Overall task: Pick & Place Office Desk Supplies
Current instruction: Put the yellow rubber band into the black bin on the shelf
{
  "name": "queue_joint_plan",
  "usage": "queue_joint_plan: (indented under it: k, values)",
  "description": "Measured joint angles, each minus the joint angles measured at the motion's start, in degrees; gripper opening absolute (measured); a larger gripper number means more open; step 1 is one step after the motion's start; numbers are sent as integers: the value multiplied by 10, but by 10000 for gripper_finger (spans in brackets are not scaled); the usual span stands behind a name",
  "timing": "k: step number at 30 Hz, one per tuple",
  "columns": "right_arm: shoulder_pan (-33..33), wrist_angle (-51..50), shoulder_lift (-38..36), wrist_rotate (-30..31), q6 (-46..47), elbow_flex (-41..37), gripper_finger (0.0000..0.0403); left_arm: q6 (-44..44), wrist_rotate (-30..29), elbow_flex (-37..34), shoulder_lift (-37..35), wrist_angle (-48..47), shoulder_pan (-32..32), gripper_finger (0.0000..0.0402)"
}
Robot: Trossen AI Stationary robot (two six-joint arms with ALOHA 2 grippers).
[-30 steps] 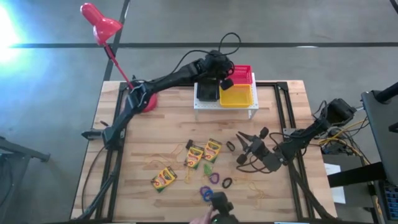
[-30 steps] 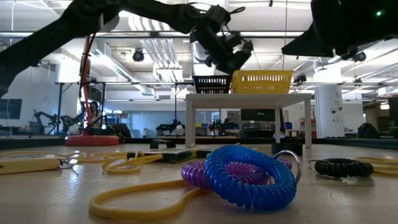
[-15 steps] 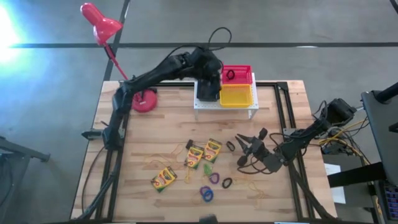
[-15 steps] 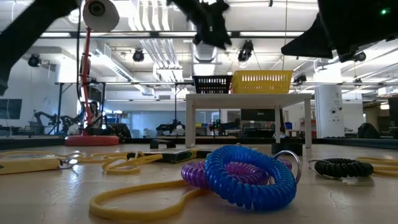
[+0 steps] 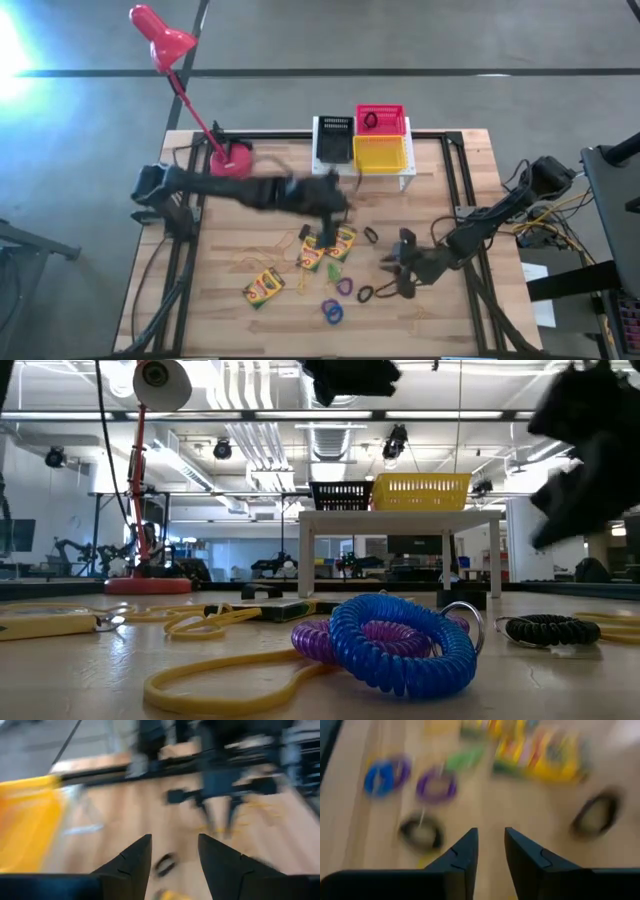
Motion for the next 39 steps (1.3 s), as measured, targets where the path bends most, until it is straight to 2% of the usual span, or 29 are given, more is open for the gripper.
queue_joint_plan:
  k: [5, 10, 13, 24, 28, 31, 34, 36, 39]
  values:
    - [25, 19, 33, -137, -53, 0, 122, 22, 0, -135, 2, 243, -56, 163]
    - [38, 22, 69, -142, -139, 5, 132, 13, -3, -222, 1, 431, -60, 163]
    - [38, 21, 98, -140, -169, 5, 129, 6, -8, -235, -3, 470, -52, 163]
    - [41, 35, 162, -124, -199, 9, 125, -17, -14, -235, -4, 469, -27, 163]
    - [41, 40, 162, -123, -189, 6, 74, -15, -16, -228, -4, 465, -25, 163]
    - [41, 39, 154, -124, -140, 4, 24, -11, -15, -224, -17, 438, -26, 163]
    - [50, 23, 138, -115, -66, 13, 14, 11, -16, -219, -54, 378, -26, 163]
    - [60, 13, 124, -87, -44, 28, 11, 14, -17, -220, -87, 328, -26, 163]
    - [78, 35, 101, 31, -46, 59, 8, -13, -17, -221, -135, 227, -27, 163]
